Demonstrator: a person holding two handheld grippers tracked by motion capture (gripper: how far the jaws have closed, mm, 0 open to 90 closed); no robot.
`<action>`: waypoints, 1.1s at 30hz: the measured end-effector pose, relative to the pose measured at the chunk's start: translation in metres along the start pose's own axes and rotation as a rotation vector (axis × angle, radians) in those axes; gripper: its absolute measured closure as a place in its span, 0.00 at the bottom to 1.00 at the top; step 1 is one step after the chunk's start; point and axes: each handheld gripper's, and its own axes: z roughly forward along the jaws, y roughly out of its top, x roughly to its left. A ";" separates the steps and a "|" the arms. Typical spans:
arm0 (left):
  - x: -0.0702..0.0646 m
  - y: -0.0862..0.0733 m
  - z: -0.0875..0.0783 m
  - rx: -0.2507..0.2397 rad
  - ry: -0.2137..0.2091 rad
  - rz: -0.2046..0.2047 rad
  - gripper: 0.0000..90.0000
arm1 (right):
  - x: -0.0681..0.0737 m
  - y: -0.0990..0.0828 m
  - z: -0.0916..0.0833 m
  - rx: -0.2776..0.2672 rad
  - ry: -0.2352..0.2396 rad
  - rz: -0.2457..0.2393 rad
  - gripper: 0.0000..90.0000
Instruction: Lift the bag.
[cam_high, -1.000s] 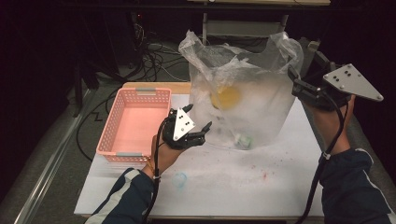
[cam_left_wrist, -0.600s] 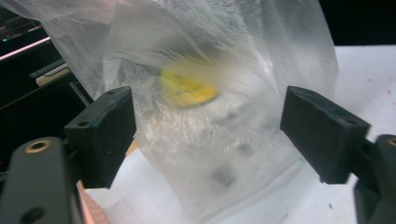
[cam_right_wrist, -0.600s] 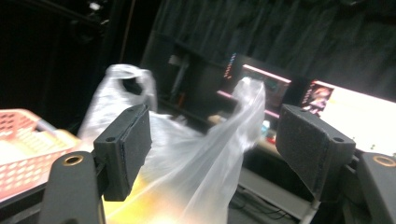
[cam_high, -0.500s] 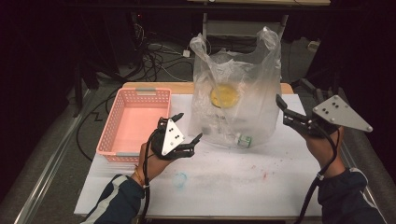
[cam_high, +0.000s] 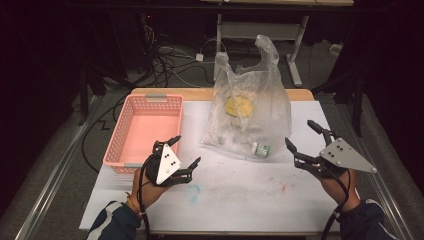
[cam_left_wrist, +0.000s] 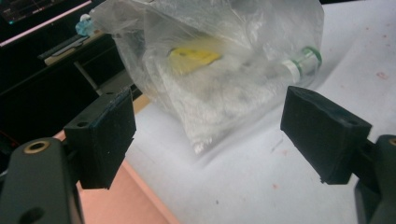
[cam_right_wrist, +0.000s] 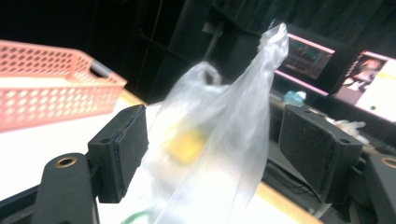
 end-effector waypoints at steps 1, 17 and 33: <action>-0.002 -0.004 -0.002 0.006 -0.003 0.006 0.19 | 0.002 -0.006 -0.003 0.011 0.007 0.018 0.27; -0.019 -0.040 -0.004 0.123 -0.033 0.034 0.16 | 0.029 -0.077 -0.031 0.147 0.086 0.084 0.24; -0.021 -0.040 -0.005 0.133 -0.045 0.043 0.16 | 0.035 -0.075 -0.029 0.147 0.105 0.061 0.24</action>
